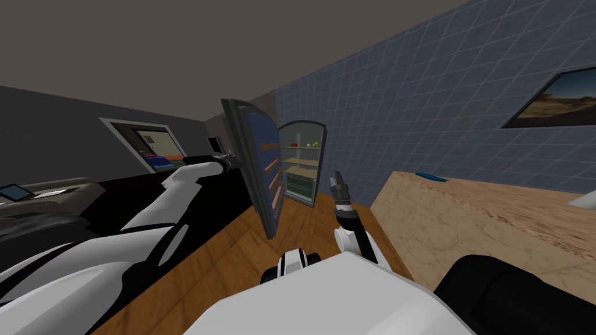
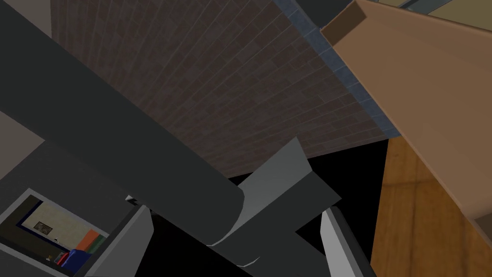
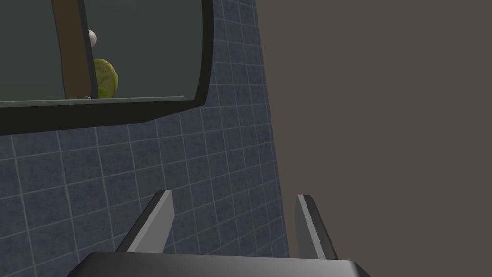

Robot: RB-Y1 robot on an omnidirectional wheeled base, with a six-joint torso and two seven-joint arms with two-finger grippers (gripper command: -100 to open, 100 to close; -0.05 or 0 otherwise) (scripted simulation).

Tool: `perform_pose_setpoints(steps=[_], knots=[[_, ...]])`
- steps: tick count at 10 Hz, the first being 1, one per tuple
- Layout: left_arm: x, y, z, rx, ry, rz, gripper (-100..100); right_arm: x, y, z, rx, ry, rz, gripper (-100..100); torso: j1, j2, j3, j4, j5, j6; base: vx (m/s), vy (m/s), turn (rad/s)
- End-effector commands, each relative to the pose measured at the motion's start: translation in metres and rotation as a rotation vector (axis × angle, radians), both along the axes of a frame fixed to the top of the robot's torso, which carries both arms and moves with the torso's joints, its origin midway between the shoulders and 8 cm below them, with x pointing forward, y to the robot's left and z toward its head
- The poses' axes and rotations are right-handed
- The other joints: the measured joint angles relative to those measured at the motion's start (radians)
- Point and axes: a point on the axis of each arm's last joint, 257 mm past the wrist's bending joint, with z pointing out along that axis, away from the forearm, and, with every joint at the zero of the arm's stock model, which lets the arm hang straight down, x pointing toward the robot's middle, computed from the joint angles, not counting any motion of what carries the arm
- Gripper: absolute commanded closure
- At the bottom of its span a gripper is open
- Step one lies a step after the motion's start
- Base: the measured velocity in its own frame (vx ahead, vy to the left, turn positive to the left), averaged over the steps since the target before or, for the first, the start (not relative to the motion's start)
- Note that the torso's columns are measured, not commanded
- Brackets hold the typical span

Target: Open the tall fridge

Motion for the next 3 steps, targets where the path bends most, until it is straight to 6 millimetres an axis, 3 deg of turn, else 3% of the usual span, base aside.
perform_pose_setpoints(steps=[1,3], knots=[[0.0001,0.0001,-0.0019,0.000,0.004,0.000,0,0.0000,0.0000,0.0000,0.000,0.000,0.000,0,0.002,0.000,0.000,-0.001,0.001,-0.001,0.000,0.000,0.000],[0.0002,-0.0001,-0.0042,0.000,0.008,0.000,0,0.0000,0.0000,0.0000,0.000,0.000,0.000,0,0.003,-0.001,-0.001,-0.002,0.002,-0.002,0.000,0.000,0.000]])
